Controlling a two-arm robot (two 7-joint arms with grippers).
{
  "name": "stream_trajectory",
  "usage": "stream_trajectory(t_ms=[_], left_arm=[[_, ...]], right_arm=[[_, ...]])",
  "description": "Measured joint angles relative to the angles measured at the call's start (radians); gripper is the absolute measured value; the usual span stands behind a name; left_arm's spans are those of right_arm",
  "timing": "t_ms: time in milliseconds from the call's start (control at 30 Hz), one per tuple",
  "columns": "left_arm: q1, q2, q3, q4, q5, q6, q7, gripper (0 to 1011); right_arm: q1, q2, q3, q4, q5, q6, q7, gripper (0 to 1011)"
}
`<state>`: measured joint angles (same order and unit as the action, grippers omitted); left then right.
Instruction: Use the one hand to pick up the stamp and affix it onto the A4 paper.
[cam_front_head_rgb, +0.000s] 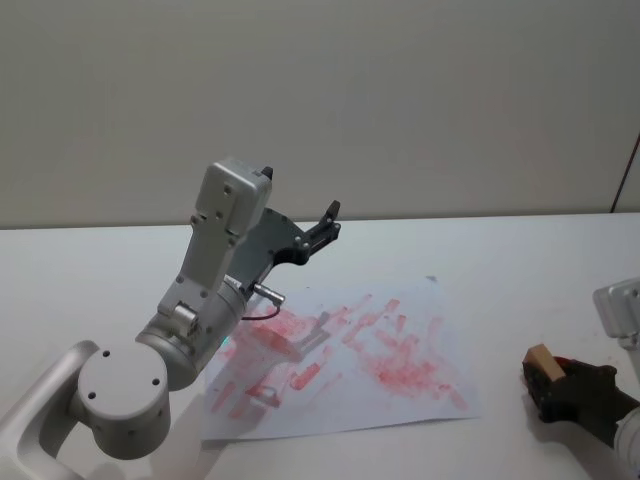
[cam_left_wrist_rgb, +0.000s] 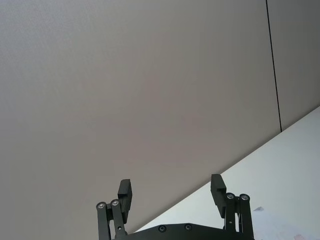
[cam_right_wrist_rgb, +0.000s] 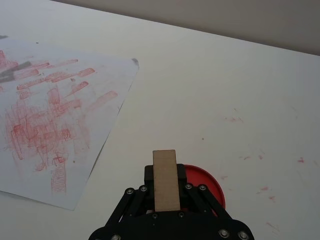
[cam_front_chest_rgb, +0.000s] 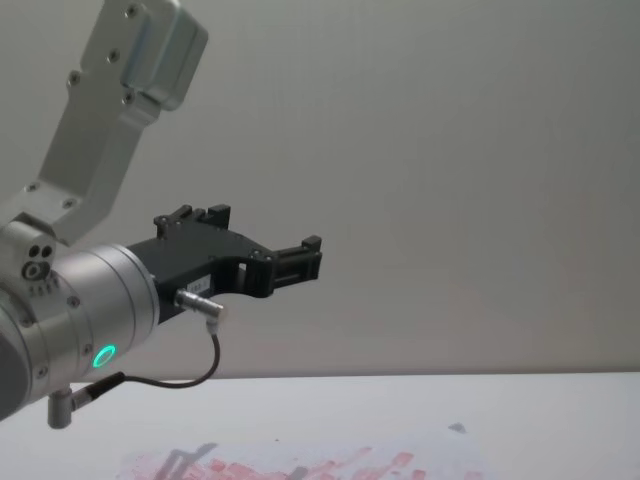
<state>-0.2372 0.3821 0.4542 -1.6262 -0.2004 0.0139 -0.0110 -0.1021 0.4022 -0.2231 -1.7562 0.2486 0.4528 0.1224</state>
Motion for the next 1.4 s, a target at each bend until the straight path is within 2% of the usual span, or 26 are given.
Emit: stream_trajectory(t_ms=[333,633,1000,1100,1400], left_arm=[[0.000,0.000,0.000,0.000,0.000,0.000,0.000,1001],[0.000,0.000,0.000,0.000,0.000,0.000,0.000,1001],[0.000,0.000,0.000,0.000,0.000,0.000,0.000,1001],[0.000,0.000,0.000,0.000,0.000,0.000,0.000,1001],[0.000,0.000,0.000,0.000,0.000,0.000,0.000,1001]], right_arm=[[0.002,-0.001,0.000,0.001,-0.007,-0.004,0.002,218],[0.025,-0.006,-0.004,0.002,-0.041,-0.056,0.032,218],[0.094,-0.038,-0.019,0.029,-0.080,-0.142,0.131,218],[0.130,-0.058,-0.029,0.053,-0.087,-0.168,0.178,218],[0.211,-0.114,-0.057,0.132,-0.090,-0.196,0.287,218]])
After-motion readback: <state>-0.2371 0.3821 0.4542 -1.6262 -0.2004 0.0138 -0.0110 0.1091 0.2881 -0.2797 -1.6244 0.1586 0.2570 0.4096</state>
